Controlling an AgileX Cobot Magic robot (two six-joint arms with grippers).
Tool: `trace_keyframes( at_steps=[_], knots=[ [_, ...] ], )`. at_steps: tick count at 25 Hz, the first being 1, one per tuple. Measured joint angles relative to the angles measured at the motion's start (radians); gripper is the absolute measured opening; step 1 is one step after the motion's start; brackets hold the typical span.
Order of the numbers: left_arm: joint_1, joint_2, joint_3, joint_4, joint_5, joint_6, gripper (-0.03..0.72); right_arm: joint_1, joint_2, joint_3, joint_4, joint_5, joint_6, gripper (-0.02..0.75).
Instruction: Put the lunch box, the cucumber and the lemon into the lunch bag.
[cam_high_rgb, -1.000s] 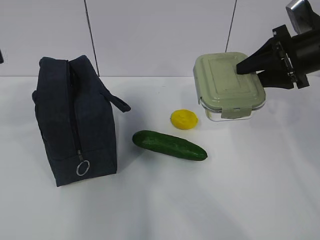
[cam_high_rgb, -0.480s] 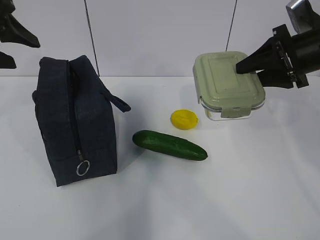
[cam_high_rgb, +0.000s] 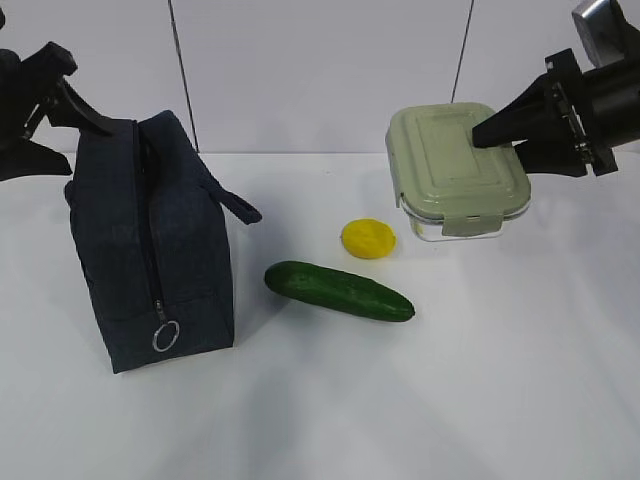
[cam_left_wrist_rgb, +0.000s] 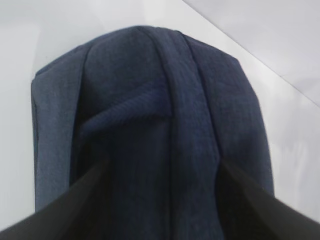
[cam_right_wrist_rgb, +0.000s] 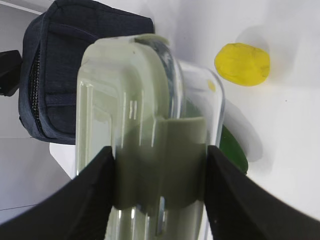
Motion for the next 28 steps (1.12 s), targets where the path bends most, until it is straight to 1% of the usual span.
trace_keyframes(
  at_steps=[9, 20, 23, 26, 28],
  knots=[
    [0.000, 0.021, 0.000, -0.010, -0.089, 0.010, 0.389, 0.000, 0.000, 0.000, 0.000, 0.000, 0.000, 0.412],
    [0.000, 0.062, -0.006, -0.025, -0.104, 0.032, 0.357, 0.000, 0.000, 0.000, 0.000, 0.000, 0.000, 0.412],
    [0.000, 0.074, -0.008, -0.057, -0.106, 0.032, 0.338, 0.000, 0.000, 0.000, 0.000, 0.000, 0.000, 0.412],
    [0.000, 0.089, -0.008, -0.079, -0.108, 0.036, 0.277, 0.000, 0.000, 0.000, 0.001, 0.000, -0.002, 0.412],
    [0.000, 0.091, -0.008, -0.086, -0.108, 0.036, 0.195, 0.000, 0.000, 0.000, 0.001, 0.000, -0.002, 0.412]
  ],
)
